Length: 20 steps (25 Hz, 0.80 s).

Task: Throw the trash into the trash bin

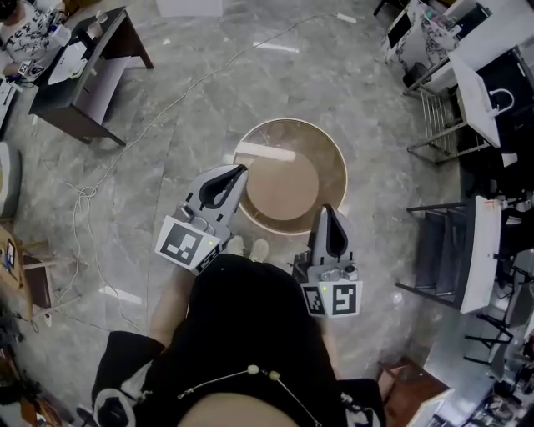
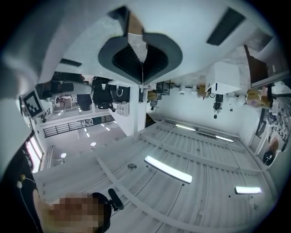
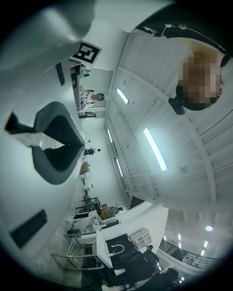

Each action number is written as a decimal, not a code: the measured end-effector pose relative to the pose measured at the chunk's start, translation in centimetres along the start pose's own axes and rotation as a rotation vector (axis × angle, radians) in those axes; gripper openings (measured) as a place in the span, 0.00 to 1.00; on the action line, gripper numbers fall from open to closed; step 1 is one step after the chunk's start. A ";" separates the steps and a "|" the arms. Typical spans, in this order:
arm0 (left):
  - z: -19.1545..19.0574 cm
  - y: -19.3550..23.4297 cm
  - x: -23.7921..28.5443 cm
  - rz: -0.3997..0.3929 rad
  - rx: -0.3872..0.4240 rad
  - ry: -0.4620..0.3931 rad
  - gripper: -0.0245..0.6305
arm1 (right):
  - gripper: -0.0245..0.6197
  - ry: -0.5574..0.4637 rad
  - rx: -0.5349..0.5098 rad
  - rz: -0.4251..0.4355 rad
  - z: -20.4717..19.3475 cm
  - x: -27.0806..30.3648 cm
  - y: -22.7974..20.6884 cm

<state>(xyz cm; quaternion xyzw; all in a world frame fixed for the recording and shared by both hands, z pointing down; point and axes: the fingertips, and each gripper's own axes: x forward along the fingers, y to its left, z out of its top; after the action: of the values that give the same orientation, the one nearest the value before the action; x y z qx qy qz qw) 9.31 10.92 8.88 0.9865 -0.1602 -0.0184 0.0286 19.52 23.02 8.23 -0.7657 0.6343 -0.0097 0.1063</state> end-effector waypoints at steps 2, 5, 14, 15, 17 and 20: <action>0.1 -0.3 0.2 0.005 0.018 -0.006 0.05 | 0.04 0.034 0.006 0.009 -0.9 0.1 -0.1; -0.1 -0.7 0.4 0.007 0.033 -0.004 0.05 | 0.04 0.084 -0.011 -0.002 -2.0 0.2 -0.7; -0.5 -0.1 0.3 0.013 0.032 0.006 0.05 | 0.04 0.125 -0.066 -0.035 -2.1 1.1 -1.2; -0.4 -0.1 0.3 0.014 0.030 0.004 0.05 | 0.04 0.126 -0.068 -0.034 -2.0 1.1 -1.3; -0.4 -0.1 0.2 0.017 0.027 0.001 0.05 | 0.04 0.129 -0.071 -0.033 -2.0 1.0 -1.4; -0.5 0.0 0.0 0.022 0.022 -0.003 0.05 | 0.04 0.131 -0.075 -0.031 -2.1 1.0 -1.3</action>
<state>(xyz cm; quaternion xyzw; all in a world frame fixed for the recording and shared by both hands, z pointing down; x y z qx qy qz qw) 9.32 10.97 9.36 0.9849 -0.1713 -0.0176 0.0178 20.70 21.98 10.37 -0.7764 0.6281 -0.0377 0.0356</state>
